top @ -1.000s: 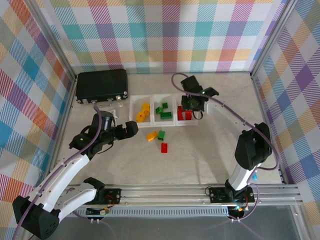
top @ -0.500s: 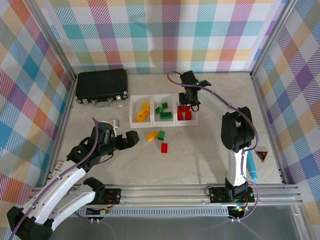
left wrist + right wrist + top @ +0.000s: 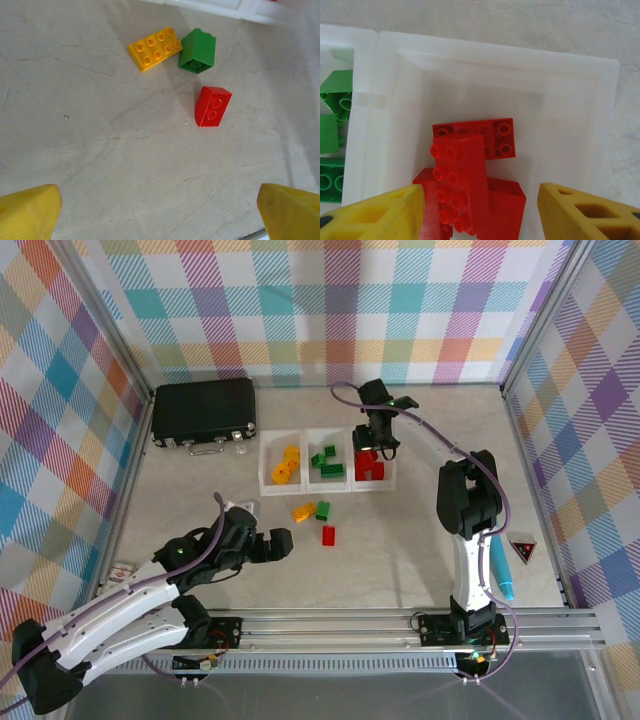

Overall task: Sort the legos into containers by color
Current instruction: Place the lego in the container, then pick up the lego from the center of the table.

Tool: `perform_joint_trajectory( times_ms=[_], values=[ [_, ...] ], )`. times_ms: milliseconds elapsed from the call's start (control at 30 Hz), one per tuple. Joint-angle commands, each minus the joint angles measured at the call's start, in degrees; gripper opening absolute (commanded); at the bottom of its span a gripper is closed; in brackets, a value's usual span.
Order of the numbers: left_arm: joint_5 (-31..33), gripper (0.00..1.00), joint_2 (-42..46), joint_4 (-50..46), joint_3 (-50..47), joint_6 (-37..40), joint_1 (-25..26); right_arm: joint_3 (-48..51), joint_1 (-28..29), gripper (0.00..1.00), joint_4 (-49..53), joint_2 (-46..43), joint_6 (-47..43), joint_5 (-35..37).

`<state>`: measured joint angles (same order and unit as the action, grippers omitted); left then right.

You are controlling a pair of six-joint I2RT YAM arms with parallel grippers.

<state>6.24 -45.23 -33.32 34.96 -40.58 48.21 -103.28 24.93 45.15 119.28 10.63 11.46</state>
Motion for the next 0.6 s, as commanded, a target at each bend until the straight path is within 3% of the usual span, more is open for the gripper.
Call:
perform_joint_trajectory(
  times_ms=[0,267,567],
  values=[
    [5.7,1.00,-2.6,-0.8,0.7,-1.9,3.4,-0.7,0.0,0.64,3.5,-3.5,0.4,0.3],
    [10.5,1.00,-15.1,1.3,5.9,-2.0,11.1,13.4,0.0,0.72,3.2,-21.1,4.9,-1.2],
    [13.2,1.00,-31.8,2.0,15.0,-3.7,14.9,32.1,-0.7,0.78,3.4,-43.2,9.5,-1.8]
  ],
)
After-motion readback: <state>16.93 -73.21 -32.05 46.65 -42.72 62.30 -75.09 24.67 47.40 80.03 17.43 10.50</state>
